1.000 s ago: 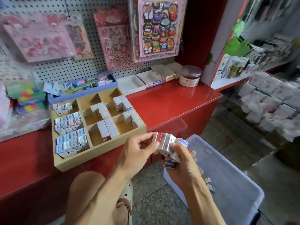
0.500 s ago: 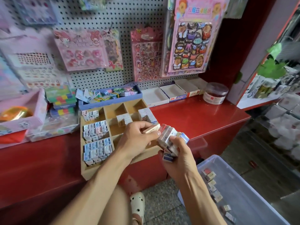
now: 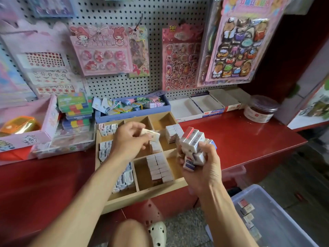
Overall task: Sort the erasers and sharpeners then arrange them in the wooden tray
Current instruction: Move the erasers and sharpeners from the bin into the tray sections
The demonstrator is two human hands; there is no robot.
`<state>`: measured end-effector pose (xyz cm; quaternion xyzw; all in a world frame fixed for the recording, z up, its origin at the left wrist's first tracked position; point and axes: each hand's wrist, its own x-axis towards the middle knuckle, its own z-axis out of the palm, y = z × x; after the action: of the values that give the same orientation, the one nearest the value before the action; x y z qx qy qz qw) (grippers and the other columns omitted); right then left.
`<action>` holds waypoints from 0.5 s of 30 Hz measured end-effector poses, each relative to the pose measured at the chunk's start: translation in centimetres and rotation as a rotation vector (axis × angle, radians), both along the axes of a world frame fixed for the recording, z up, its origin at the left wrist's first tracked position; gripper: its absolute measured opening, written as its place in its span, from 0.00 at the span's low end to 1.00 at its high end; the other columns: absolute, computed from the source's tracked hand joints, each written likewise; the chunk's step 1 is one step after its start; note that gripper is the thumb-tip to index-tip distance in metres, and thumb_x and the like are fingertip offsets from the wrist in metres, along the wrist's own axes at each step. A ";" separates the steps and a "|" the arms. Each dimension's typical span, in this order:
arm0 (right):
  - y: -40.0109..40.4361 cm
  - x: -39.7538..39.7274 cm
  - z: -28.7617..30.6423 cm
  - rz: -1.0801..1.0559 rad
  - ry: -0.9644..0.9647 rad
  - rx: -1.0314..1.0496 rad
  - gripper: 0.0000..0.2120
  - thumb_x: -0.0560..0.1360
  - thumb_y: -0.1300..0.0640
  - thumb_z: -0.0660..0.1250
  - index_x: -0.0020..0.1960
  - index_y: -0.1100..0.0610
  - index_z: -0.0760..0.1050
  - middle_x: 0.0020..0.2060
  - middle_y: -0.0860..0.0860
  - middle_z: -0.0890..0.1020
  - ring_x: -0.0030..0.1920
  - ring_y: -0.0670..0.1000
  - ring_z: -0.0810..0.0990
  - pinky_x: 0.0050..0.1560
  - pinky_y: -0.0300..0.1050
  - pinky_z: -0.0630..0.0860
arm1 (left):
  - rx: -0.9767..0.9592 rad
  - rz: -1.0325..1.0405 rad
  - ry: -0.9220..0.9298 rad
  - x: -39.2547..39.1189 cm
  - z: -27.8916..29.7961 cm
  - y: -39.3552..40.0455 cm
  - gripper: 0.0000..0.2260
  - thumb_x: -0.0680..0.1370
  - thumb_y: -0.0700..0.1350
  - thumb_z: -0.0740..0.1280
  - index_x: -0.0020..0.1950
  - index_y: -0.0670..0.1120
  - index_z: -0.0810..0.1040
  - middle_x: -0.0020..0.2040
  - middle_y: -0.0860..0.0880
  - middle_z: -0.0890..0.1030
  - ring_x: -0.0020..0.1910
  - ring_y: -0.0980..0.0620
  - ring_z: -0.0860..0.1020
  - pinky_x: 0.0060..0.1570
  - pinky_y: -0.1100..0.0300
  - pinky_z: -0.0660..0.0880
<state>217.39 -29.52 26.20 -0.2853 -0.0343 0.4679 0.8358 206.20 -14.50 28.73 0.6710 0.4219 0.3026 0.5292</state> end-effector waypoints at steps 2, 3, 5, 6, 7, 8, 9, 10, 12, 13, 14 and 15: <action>0.3 0.3 -0.4 -0.005 -0.022 -0.032 0.28 0.51 0.57 0.77 0.50 0.58 0.79 0.44 0.58 0.82 0.38 0.54 0.78 0.30 0.43 0.72 | 0.159 0.031 0.161 -0.1 -0.9 1.9 0.10 0.72 0.39 0.75 0.47 0.51 0.78 0.45 0.51 0.83 0.42 0.51 0.82 0.40 0.58 0.77; 0.3 0.4 -0.5 -0.005 -0.029 -0.039 0.25 0.53 0.56 0.76 0.50 0.59 0.79 0.44 0.59 0.81 0.38 0.54 0.77 0.30 0.43 0.72 | 0.252 0.028 0.265 0.0 -1.3 2.5 0.10 0.72 0.39 0.74 0.45 0.52 0.77 0.45 0.52 0.82 0.43 0.51 0.81 0.41 0.59 0.76; 0.5 0.4 -0.8 -0.001 -0.035 -0.039 0.27 0.50 0.57 0.78 0.49 0.59 0.79 0.43 0.59 0.81 0.37 0.54 0.77 0.29 0.42 0.72 | 0.411 -0.012 0.447 0.5 -1.9 3.2 0.09 0.73 0.39 0.73 0.44 0.52 0.77 0.44 0.53 0.81 0.45 0.51 0.79 0.43 0.59 0.75; 0.6 0.4 -1.0 0.002 -0.035 -0.041 0.31 0.47 0.56 0.81 0.49 0.59 0.79 0.43 0.59 0.81 0.37 0.54 0.77 0.29 0.42 0.73 | 0.470 -0.039 0.504 0.8 -2.2 3.3 0.08 0.73 0.40 0.72 0.44 0.53 0.77 0.44 0.53 0.81 0.45 0.50 0.79 0.44 0.57 0.76; 0.6 0.4 -1.2 0.006 -0.035 -0.048 0.35 0.43 0.54 0.83 0.50 0.60 0.79 0.43 0.59 0.81 0.37 0.54 0.78 0.28 0.42 0.73 | 0.520 -0.060 0.544 1.2 -2.5 3.5 0.08 0.74 0.41 0.72 0.44 0.52 0.77 0.45 0.52 0.82 0.46 0.50 0.79 0.45 0.57 0.76; 0.5 0.5 -1.3 0.009 -0.037 -0.056 0.38 0.42 0.53 0.84 0.50 0.60 0.79 0.43 0.58 0.81 0.37 0.55 0.78 0.29 0.42 0.73 | 0.560 -0.077 0.564 1.5 -2.8 3.6 0.06 0.74 0.41 0.72 0.45 0.52 0.78 0.46 0.52 0.82 0.47 0.50 0.79 0.45 0.57 0.74; 0.4 0.6 -1.4 0.011 -0.039 -0.064 0.40 0.42 0.52 0.84 0.52 0.60 0.78 0.43 0.58 0.81 0.38 0.55 0.79 0.29 0.42 0.74 | 0.586 -0.092 0.569 1.8 -3.0 3.7 0.06 0.74 0.42 0.72 0.47 0.50 0.78 0.47 0.52 0.81 0.47 0.51 0.78 0.44 0.59 0.72; 0.3 0.7 -1.5 0.014 -0.038 -0.072 0.40 0.42 0.53 0.84 0.53 0.61 0.78 0.43 0.58 0.81 0.38 0.55 0.79 0.29 0.42 0.74 | 0.606 -0.108 0.568 2.0 -3.2 3.8 0.05 0.75 0.41 0.72 0.48 0.49 0.78 0.48 0.51 0.80 0.47 0.52 0.77 0.44 0.60 0.70; 0.0 0.9 -1.7 0.012 -0.030 -0.088 0.37 0.45 0.56 0.82 0.53 0.61 0.77 0.43 0.58 0.81 0.39 0.55 0.78 0.29 0.43 0.74 | 0.655 -0.138 0.585 2.3 -3.6 3.8 0.07 0.74 0.40 0.72 0.47 0.49 0.77 0.50 0.50 0.78 0.49 0.51 0.77 0.44 0.62 0.67; -0.2 1.0 -1.8 0.006 -0.029 -0.091 0.35 0.47 0.57 0.80 0.53 0.60 0.77 0.44 0.58 0.81 0.39 0.55 0.78 0.29 0.43 0.74 | 0.673 -0.150 0.598 2.3 -3.7 3.8 0.08 0.74 0.40 0.72 0.47 0.49 0.77 0.51 0.50 0.78 0.50 0.51 0.77 0.44 0.62 0.67; -0.3 1.0 -1.9 0.002 -0.028 -0.090 0.34 0.47 0.57 0.79 0.53 0.60 0.77 0.44 0.58 0.81 0.39 0.55 0.79 0.29 0.43 0.74 | 0.684 -0.160 0.604 2.4 -3.8 3.8 0.08 0.73 0.39 0.72 0.47 0.49 0.76 0.52 0.50 0.78 0.50 0.51 0.78 0.44 0.62 0.66; -0.4 1.0 -2.0 0.005 -0.029 -0.089 0.34 0.47 0.57 0.80 0.53 0.60 0.77 0.44 0.58 0.81 0.39 0.55 0.79 0.29 0.43 0.74 | 0.680 -0.166 0.607 2.4 -3.8 3.9 0.09 0.73 0.39 0.73 0.48 0.49 0.76 0.53 0.49 0.78 0.51 0.51 0.77 0.44 0.63 0.66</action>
<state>218.37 -29.95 24.22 -0.3288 -0.0264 0.4667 0.8206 208.59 -10.65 24.88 0.8963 0.3794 0.1701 0.1542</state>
